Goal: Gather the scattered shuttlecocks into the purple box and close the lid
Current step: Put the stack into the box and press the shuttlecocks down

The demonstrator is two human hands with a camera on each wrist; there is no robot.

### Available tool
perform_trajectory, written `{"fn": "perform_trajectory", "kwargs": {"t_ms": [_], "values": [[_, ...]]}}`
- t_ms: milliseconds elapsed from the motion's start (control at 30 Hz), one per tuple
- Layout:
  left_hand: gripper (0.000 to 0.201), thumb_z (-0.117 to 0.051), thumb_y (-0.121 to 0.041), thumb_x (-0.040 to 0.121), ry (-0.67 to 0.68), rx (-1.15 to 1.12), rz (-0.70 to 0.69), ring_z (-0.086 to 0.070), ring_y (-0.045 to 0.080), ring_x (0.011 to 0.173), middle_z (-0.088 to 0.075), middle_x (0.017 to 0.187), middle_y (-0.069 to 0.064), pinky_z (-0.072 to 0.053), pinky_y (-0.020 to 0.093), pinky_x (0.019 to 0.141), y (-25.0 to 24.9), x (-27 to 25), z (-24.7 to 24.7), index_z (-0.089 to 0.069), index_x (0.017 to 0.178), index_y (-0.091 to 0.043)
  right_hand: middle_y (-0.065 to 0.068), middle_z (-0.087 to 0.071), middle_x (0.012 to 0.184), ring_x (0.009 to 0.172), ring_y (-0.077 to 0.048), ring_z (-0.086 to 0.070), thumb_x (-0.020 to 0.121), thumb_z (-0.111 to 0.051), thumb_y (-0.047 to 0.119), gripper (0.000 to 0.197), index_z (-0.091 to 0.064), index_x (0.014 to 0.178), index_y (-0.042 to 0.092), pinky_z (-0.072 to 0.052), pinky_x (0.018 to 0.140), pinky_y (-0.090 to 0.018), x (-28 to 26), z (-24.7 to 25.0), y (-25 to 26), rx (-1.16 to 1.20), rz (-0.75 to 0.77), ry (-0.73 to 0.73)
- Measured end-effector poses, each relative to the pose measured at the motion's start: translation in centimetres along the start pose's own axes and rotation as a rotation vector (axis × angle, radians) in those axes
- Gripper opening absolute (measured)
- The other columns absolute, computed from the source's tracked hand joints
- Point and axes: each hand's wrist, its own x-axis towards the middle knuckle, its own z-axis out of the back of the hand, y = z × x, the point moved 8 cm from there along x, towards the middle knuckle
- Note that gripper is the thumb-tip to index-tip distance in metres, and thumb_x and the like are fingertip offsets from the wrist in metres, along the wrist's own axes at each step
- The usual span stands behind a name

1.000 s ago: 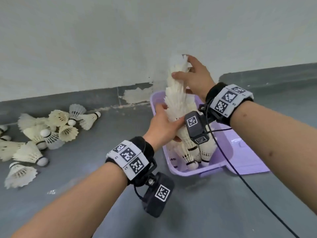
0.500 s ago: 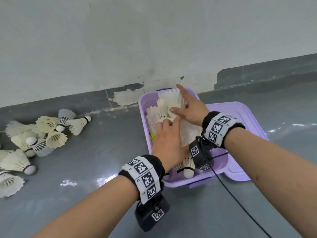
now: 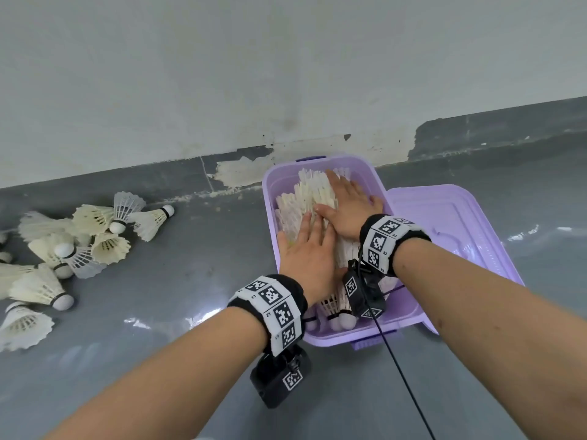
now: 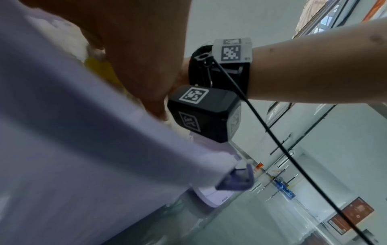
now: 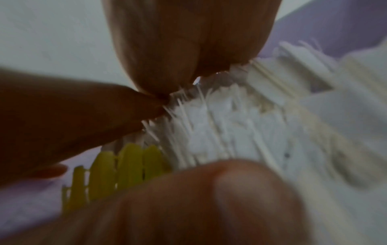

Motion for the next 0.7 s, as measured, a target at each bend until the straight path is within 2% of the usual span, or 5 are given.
{"fn": "perform_trajectory", "kwargs": {"t_ms": [133,233,367,500,700], "values": [[0.089,-0.042,-0.058,0.091,-0.006,-0.032,-0.064,0.012,0.026,0.147,0.012,0.16,0.011,-0.012,0.056,0.116,-0.1,-0.4,0.2,0.006,0.152,-0.013,0.002,0.007,0.162,0.149,-0.019,0.006,0.094,-0.032,0.058,0.076,0.018,0.147,0.038,-0.003,0.117,-0.051,-1.0,0.8,-0.1,0.01,-0.005,-0.061],[0.086,-0.042,-0.056,0.093,-0.051,-0.191,-0.118,0.013,0.028,0.147,0.011,0.159,0.014,0.001,0.042,0.118,-0.1,-1.3,1.5,0.004,0.153,-0.014,-0.002,0.008,0.161,0.148,-0.021,0.007,0.094,-0.032,0.06,0.077,0.02,0.147,0.038,-0.002,0.115,-0.052,-2.5,2.4,0.2,0.059,-0.004,-0.17],[0.067,-0.05,-0.041,0.096,-0.221,-0.417,-0.131,-0.013,0.026,0.145,-0.019,0.156,0.015,-0.01,0.031,0.117,2.4,-2.7,4.6,-0.021,0.15,-0.014,-0.002,0.011,0.161,0.148,-0.02,0.01,0.095,-0.024,0.057,0.071,0.019,0.147,0.036,-0.002,0.114,-0.056,-4.0,4.6,2.6,0.121,-0.025,-0.374],[0.04,-0.053,-0.032,0.095,-0.378,-0.461,-0.041,-0.039,0.023,0.127,-0.048,0.132,0.007,-0.028,0.023,0.101,7.6,-4.0,6.9,-0.051,0.129,-0.011,-0.003,0.011,0.161,0.148,-0.021,0.011,0.096,-0.029,0.046,0.068,0.009,0.151,0.034,0.0,0.113,-0.057,-4.9,6.3,7.7,0.098,0.05,-0.546],[0.026,-0.057,-0.024,0.092,-0.479,-0.495,0.226,-0.053,0.025,0.112,-0.06,0.117,0.009,-0.038,0.029,0.096,20.6,-8.8,8.3,-0.06,0.114,-0.01,-0.004,0.006,0.161,0.147,-0.019,0.012,0.093,-0.039,0.035,0.067,-0.011,0.152,0.02,-0.001,0.116,-0.051,-4.7,3.9,17.7,0.061,0.194,-0.445]]}}
